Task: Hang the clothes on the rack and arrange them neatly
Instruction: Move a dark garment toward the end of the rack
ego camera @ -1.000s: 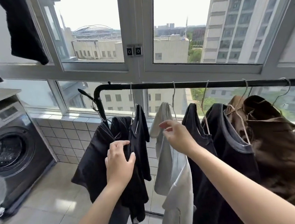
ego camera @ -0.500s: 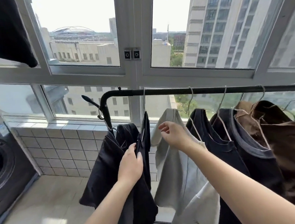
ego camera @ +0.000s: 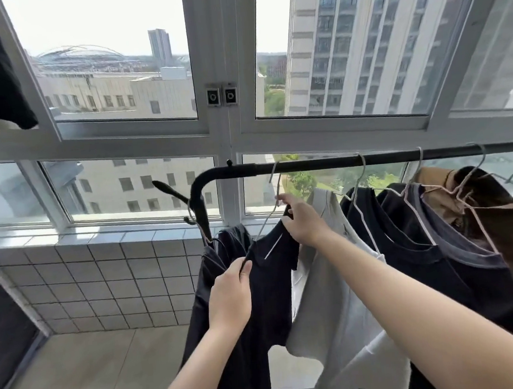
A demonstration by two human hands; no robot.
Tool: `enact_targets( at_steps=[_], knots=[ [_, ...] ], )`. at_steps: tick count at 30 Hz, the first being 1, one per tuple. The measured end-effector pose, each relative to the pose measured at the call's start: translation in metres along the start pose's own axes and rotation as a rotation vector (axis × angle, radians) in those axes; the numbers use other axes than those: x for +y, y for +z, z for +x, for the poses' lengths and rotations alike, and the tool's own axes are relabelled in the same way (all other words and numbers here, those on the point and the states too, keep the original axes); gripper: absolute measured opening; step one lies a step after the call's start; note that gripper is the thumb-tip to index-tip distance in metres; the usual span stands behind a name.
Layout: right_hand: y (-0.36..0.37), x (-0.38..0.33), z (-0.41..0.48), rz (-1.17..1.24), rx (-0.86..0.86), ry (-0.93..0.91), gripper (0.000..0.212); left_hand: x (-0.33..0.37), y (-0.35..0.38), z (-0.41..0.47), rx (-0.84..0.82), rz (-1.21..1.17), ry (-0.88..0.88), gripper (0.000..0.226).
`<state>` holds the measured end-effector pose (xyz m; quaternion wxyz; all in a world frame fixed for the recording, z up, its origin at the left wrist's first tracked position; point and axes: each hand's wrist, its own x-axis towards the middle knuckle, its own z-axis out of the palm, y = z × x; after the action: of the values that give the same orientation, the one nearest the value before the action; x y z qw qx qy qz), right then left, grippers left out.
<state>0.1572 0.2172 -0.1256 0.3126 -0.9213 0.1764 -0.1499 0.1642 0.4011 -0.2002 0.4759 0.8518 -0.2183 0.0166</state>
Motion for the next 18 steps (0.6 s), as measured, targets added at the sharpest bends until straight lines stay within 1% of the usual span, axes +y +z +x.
enact_targets(
  at_steps=[2,5,7,12,14,18],
  knots=[
    [0.004,0.004,0.01,-0.026,-0.017,0.012,0.046,-0.002,-0.001,0.003,0.008,0.01,0.014,0.032],
    [0.006,0.011,0.023,-0.052,-0.029,0.027,0.027,-0.005,-0.004,0.007,0.012,0.021,0.007,0.027],
    [0.006,0.013,0.03,-0.047,-0.018,0.038,0.019,-0.004,-0.005,0.01,0.011,0.025,0.011,0.024],
    [0.005,0.015,0.051,0.049,0.039,0.117,0.017,0.008,0.001,0.02,0.016,0.004,0.019,0.02],
    [-0.001,0.014,0.056,0.061,0.073,0.099,0.017,0.017,0.002,0.027,0.021,-0.007,0.02,0.02],
    [-0.015,0.015,0.068,0.061,0.158,0.069,0.017,0.03,-0.005,0.047,0.041,-0.047,0.064,0.027]
  ],
)
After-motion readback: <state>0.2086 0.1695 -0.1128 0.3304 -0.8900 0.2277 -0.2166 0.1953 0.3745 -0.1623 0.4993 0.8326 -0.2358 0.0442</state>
